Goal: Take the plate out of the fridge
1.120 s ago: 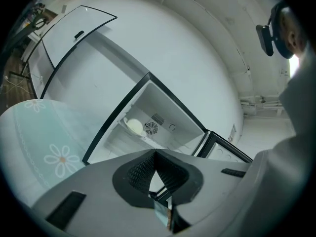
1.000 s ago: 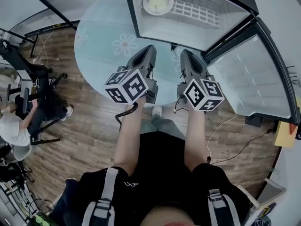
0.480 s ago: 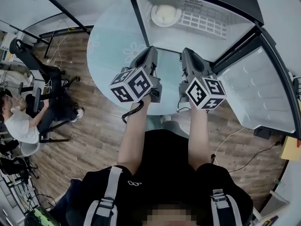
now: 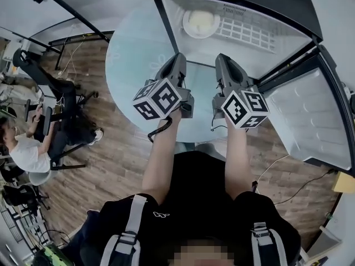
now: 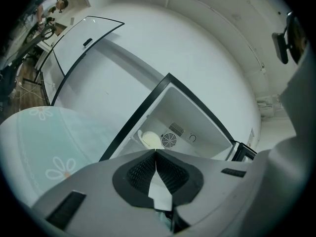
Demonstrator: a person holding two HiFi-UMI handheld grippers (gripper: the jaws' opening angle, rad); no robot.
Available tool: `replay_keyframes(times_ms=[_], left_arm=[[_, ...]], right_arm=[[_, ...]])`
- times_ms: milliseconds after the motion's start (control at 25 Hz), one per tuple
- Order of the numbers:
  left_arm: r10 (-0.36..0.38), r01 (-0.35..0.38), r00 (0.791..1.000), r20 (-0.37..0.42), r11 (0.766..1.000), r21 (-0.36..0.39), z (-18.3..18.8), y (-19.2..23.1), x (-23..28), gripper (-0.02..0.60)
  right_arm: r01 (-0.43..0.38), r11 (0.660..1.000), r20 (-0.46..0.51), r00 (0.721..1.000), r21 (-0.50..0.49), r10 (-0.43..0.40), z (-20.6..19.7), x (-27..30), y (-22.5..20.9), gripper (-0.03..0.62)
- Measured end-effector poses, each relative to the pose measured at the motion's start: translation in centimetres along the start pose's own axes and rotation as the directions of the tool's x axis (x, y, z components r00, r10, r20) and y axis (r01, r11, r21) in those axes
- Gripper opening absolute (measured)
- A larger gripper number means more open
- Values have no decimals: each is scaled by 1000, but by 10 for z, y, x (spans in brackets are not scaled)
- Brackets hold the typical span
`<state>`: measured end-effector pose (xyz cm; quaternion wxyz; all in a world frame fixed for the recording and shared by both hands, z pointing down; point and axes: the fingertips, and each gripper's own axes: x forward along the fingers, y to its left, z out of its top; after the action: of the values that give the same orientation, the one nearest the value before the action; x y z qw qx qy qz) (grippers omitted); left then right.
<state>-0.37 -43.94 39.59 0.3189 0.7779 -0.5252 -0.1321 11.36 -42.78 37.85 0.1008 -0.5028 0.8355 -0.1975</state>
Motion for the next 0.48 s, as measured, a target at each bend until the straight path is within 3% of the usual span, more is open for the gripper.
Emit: replay_keyframes(times_ms=[200, 480], left_arm=[[-32, 32, 999, -21, 999, 14, 2, 5, 20, 46], [-57, 57, 997, -59, 998, -4, -1, 11, 53, 53]], right_arm=[[-6, 999, 4, 1000, 42, 5, -4, 21, -9, 43], [-14, 996, -1, 1000, 91, 14, -10, 51, -22, 91]])
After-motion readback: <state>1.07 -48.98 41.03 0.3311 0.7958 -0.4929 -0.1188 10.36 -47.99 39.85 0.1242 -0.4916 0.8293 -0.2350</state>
